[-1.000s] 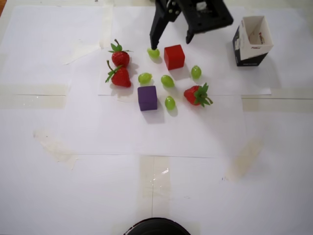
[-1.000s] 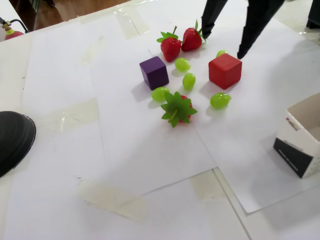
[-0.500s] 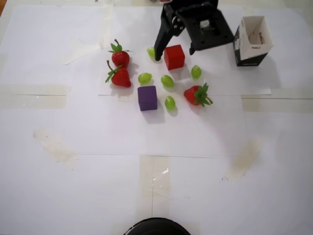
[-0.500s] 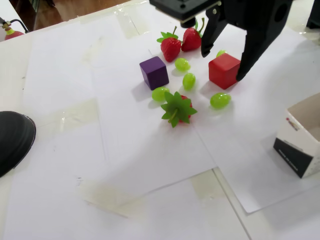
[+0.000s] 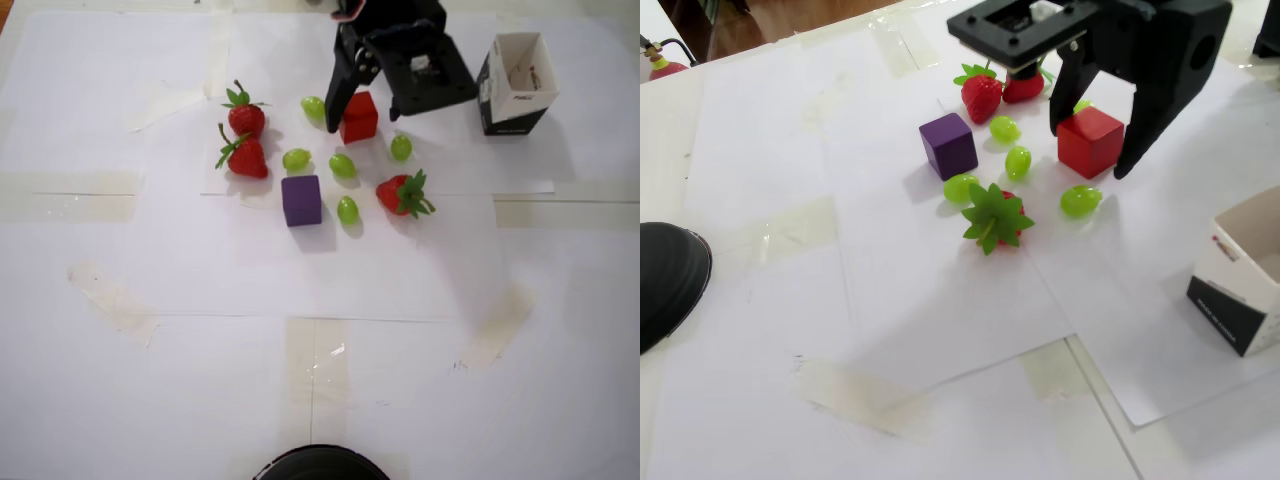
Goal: Put the red cube on top of the purple cube
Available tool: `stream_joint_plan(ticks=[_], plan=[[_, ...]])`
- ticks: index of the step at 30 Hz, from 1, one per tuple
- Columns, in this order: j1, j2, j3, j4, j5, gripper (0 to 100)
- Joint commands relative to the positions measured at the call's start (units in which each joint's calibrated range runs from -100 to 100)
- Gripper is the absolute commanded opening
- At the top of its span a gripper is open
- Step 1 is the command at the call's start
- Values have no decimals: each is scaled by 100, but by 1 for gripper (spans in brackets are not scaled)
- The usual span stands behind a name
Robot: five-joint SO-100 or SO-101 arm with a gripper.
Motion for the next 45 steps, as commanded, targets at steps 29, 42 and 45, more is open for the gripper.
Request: stream_joint_plan(ticks=[29,42,45], plan=[[474,-50,-171,238,298,6],[1313,595,-4025,3056,962,4],[1430,956,-4807,3228,987,4]])
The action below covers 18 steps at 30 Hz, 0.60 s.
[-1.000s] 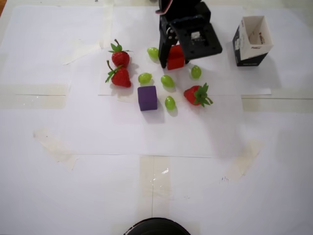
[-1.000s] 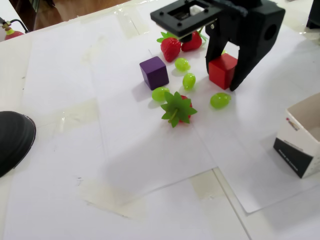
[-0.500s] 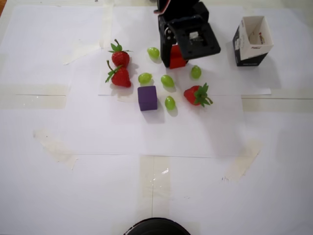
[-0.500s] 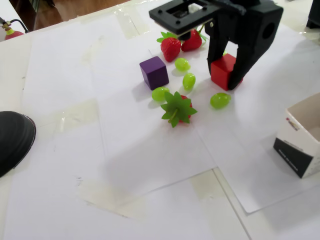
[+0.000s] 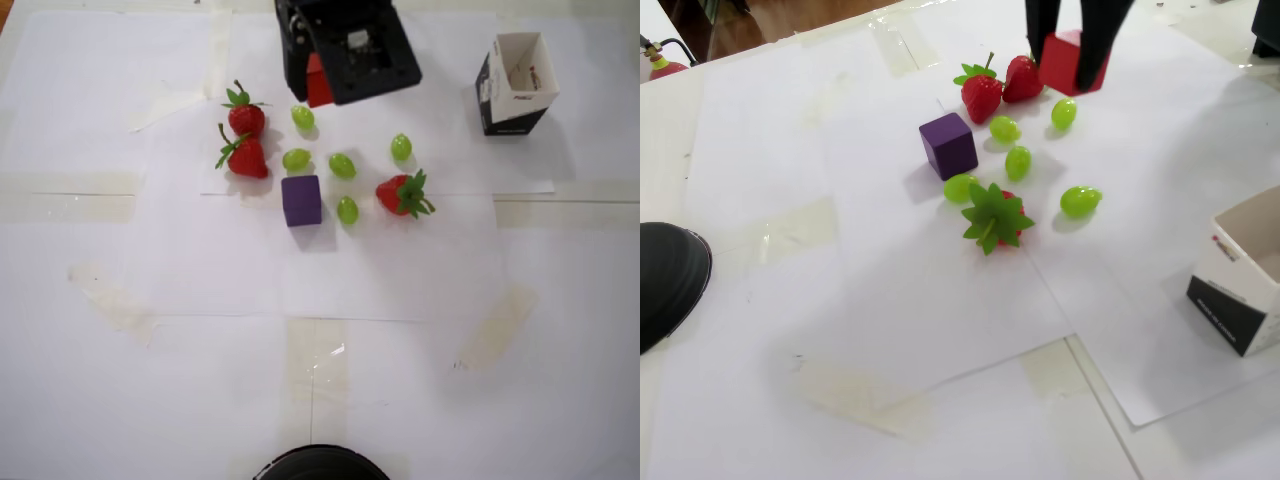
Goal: Put the red cube on top of the purple cube
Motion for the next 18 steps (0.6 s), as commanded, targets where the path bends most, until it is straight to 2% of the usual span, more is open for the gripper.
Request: stream_joint_plan(ticks=[1,18], plan=[[201,340,-1686,423,54,4],[319,2146,-3768,137,-49,3]])
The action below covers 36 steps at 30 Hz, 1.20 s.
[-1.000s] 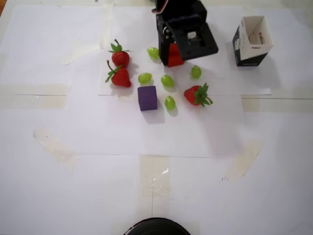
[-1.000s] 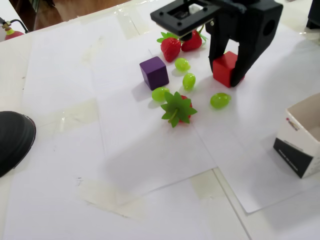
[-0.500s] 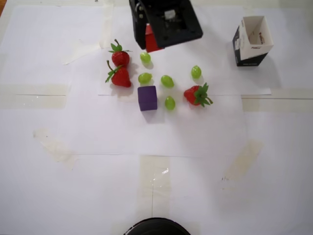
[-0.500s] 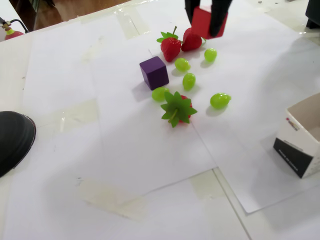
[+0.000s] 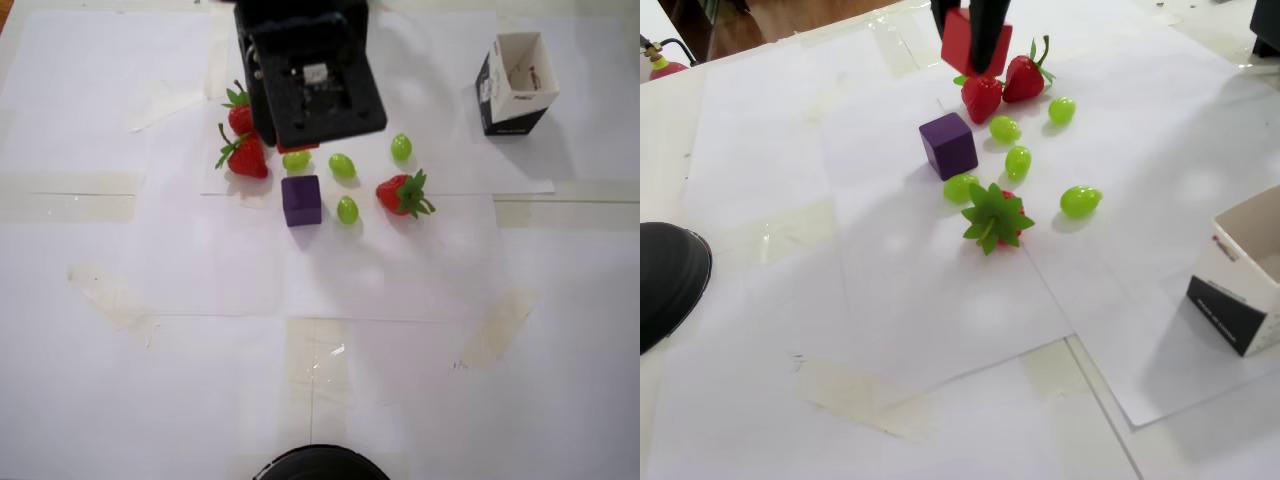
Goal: Put the red cube on top of the purple cube
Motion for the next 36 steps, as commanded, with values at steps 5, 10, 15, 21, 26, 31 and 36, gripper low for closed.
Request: stream_joint_plan(ticks=[5,10,15,21,26,31,36], plan=[[123,365,-1445,177,63,3],[138,812,-2254,684,122,3],[72,1285,-2817,888,171,3],[-2,1663,-3054,888,190,3],[-68,2016,-3154,822,181,3],[-119,2239,-3226,782,181,3],[-171,2351,-3281,757,200,3]])
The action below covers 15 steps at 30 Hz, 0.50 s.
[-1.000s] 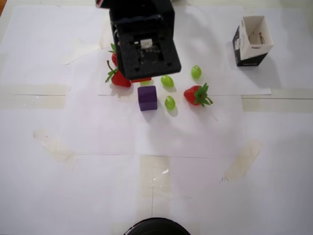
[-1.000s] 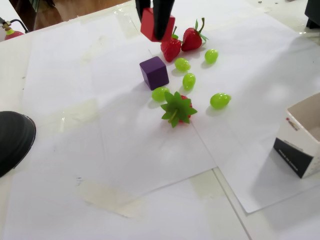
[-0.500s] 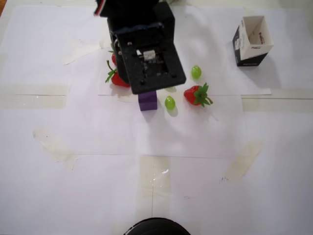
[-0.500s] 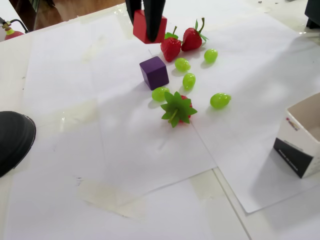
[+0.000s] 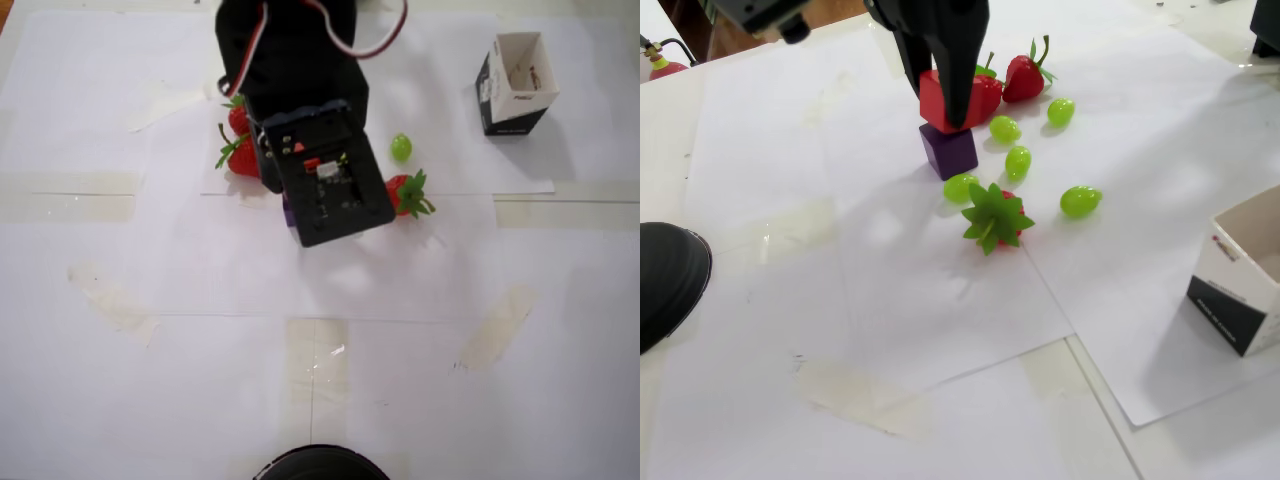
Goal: Put the red cube on top of the purple cube
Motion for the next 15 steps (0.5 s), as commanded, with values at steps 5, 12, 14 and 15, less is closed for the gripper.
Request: stream_joint_plan(ticks=[5,12,14,15], plan=[[-103,-34,-566,-154,73,4],[-140,87,-721,-244,34,4],[-140,121,-721,-219,15,4],[-140,130,-721,-219,15,4]])
